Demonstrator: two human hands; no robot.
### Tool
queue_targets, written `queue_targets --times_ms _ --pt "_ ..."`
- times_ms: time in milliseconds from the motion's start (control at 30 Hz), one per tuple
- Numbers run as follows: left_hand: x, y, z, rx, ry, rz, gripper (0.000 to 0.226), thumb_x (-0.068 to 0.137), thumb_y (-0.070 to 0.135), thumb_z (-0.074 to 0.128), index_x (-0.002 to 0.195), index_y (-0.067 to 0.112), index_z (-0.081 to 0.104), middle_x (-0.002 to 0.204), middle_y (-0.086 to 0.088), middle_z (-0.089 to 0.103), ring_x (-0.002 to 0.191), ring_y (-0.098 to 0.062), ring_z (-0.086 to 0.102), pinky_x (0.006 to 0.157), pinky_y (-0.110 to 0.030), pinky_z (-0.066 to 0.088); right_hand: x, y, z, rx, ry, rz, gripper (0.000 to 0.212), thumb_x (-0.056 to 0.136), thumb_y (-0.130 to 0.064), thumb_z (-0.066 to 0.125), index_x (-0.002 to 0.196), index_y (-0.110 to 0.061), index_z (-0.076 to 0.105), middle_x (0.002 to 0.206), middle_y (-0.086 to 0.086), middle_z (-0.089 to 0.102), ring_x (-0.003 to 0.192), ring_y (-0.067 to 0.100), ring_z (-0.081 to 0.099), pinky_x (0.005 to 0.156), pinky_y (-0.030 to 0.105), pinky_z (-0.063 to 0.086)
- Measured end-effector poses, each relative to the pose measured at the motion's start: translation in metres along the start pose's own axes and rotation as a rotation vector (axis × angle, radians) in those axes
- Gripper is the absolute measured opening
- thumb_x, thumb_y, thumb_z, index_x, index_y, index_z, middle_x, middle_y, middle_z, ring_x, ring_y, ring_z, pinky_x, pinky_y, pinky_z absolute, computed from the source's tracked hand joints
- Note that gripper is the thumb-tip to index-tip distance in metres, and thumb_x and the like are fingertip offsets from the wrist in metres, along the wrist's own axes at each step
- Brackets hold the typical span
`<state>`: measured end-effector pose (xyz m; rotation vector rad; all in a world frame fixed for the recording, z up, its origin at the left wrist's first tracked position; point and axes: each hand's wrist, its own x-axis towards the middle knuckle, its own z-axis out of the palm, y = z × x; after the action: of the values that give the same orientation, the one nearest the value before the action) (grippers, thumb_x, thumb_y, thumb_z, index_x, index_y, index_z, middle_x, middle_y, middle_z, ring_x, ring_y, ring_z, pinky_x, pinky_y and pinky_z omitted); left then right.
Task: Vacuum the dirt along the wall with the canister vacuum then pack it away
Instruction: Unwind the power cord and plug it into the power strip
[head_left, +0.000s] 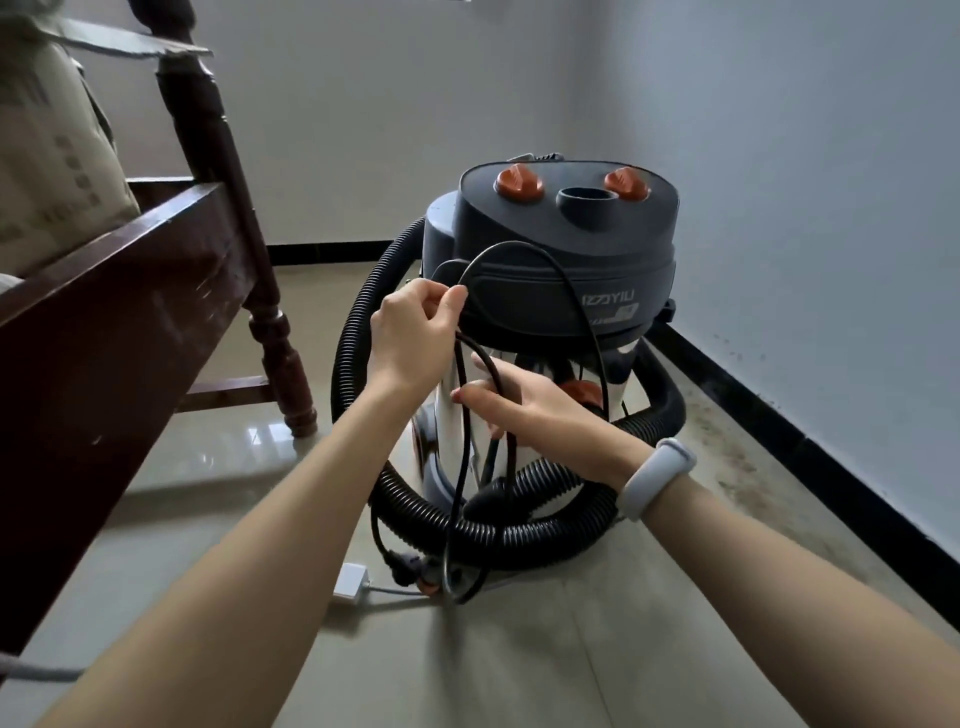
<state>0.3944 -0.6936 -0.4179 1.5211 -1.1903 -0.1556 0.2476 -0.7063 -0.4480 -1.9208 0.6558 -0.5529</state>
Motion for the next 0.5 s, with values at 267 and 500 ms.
queue_targets --times_ms 267,500 --pt "0.001 0.007 -0.008 -0.152 -0.239 0.129 0.015 0.092 0.019 0.058 0.102 0.018 0.068 0.086 0.006 0.059 0.065 0.005 0.054 0.068 -0.011 0.044 0.019 -0.005 -0.034 -0.446 0.54 -0.266 0.011 0.092 -0.012 0.058 0.089 -0.006 0.067 0.081 0.004 0.056 0.077 0.017 0.053 0.075 0.024 0.043" --pt "-0.03 -0.008 0.021 0.226 -0.364 0.262 0.036 0.094 0.04 0.049 0.095 0.01 0.07 0.079 -0.001 0.066 0.076 -0.019 0.061 0.068 -0.033 0.045 -0.004 -0.003 -0.087 -1.129 0.874 -0.405 0.027 0.089 -0.025 0.06 0.083 0.001 0.067 0.074 0.013 0.063 0.052 0.031 0.058 0.051 0.023 0.034"
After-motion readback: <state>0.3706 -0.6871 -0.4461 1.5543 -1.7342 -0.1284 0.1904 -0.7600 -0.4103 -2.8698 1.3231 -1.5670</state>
